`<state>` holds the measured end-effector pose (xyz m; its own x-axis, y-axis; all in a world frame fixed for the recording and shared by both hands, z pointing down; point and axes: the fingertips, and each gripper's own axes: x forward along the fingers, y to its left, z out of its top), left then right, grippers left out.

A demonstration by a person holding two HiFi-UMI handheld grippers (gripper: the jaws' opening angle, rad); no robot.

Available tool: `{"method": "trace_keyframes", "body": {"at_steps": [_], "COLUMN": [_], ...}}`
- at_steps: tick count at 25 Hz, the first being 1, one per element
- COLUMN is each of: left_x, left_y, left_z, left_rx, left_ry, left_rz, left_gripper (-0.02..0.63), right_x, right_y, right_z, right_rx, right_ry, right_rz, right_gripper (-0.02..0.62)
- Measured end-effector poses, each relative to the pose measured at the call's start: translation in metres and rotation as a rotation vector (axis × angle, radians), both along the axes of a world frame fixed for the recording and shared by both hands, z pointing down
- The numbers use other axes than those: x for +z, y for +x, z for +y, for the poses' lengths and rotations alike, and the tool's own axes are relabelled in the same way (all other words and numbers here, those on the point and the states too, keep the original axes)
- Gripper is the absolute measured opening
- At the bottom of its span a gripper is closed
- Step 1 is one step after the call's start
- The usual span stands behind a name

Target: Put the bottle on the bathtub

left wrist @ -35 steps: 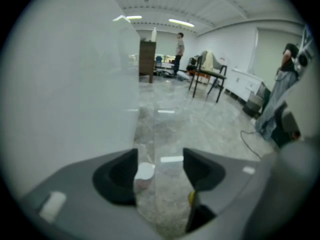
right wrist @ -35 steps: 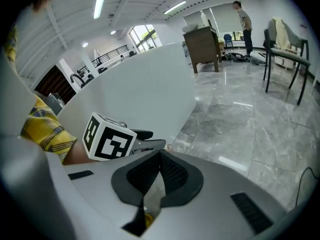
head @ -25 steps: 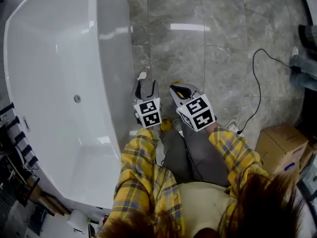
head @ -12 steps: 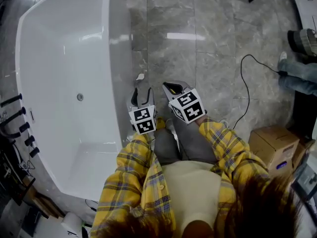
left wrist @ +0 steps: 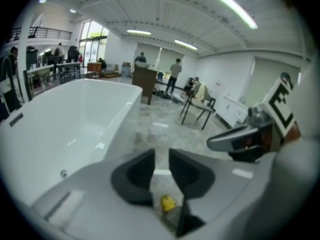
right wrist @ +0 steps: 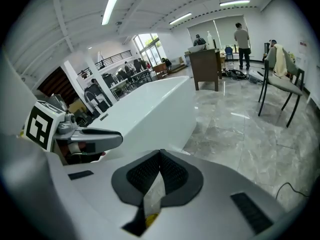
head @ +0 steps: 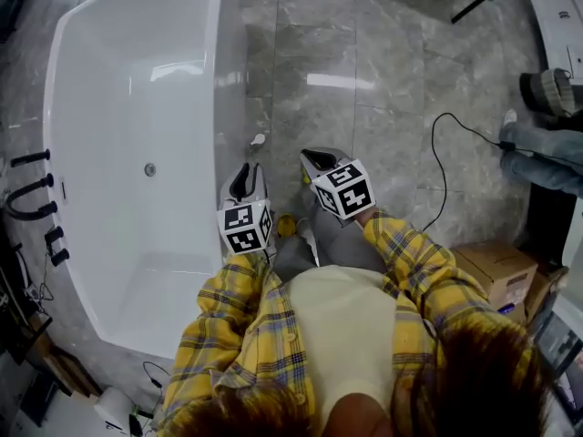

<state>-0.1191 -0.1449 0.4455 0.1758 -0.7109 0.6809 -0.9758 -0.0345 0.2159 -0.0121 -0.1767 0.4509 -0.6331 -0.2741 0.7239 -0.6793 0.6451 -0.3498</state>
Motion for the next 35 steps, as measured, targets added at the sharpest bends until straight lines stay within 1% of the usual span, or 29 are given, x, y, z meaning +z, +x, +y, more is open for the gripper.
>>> {"method": "trace_keyframes", "body": {"at_steps": [2,6,10,14,24,31,35], "left_x": [-0.016,-0.04,-0.048,-0.053,-0.071,-0.075,-0.075], "left_y": [-0.004,-0.009,-0.013,-0.016,-0.014,-0.015,-0.019], "left_z": [0.003,0.009,0.016,0.025,0.044,0.057,0.062], "left_rx": [-0.019,-0.036,-0.053,-0.05,-0.05,-0.063,-0.078], "left_ry": [0.021,0.049,0.037,0.028,0.041,0.042,0.039], "left_rz": [0.011,0.016,0.019,0.014,0.034,0.048,0.058], "left_gripper": [0.07,0.034,0.011,0.008,0.008,0.008,0.008], "right_x": [-0.01,-0.028,-0.039,-0.049,-0.06,-0.067,-0.067], "right_y": [-0.001,-0.006,-0.012,-0.014,-0.009,-0.007,-0.009], "right_z": [0.001,0.004,0.007,0.013,0.023,0.025,0.027], "right_rx": [-0.004,-0.011,-0.029,-0.031,-0.017,0.01,0.007], "right_ry": [0.012,0.025,0.034,0.04,0.054,0.057,0.058], "right_rz": [-0.007,-0.022,-0.025,-0.026,-0.016,-0.034,-0.035], "right_gripper": [0.014,0.014,0.014,0.014,0.014,0.014,0.014]}}
